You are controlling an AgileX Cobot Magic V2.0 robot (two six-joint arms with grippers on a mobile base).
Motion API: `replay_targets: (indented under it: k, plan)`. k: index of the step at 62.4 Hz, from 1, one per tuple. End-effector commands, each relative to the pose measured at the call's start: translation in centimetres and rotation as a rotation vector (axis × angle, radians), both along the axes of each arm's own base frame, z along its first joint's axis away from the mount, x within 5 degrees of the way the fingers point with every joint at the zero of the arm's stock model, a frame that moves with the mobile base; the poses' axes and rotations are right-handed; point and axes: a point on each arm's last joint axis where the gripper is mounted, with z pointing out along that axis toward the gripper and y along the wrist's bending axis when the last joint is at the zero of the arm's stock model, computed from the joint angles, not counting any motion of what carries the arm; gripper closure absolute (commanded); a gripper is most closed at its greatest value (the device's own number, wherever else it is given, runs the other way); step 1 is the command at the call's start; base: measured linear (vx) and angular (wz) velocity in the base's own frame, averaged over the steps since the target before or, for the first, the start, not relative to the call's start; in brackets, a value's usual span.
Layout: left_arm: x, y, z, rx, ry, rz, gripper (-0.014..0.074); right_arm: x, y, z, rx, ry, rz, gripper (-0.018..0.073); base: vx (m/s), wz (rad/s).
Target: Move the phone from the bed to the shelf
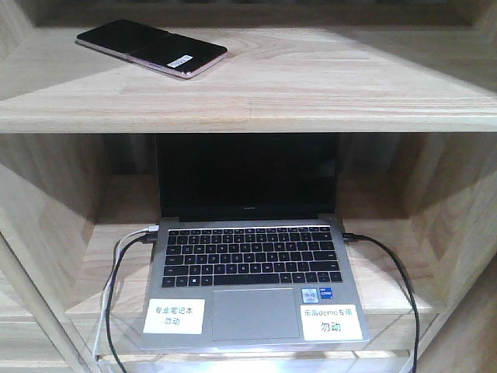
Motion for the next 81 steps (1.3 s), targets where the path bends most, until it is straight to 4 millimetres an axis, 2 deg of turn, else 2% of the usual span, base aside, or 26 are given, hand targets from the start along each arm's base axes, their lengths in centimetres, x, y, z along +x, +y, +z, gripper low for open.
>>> replay_targets:
  k: [1, 81]
  plan:
    - [0.05, 0.08, 0.63, -0.017, -0.076, 0.011, 0.0596, 0.0, -0.1, 0.3, -0.031, -0.056, -0.012, 0.0564, 0.0, 0.0]
    - [0.05, 0.08, 0.63, -0.017, -0.076, 0.011, 0.0596, 0.0, -0.1, 0.3, -0.026, -0.057, -0.012, 0.0564, 0.0, 0.0]
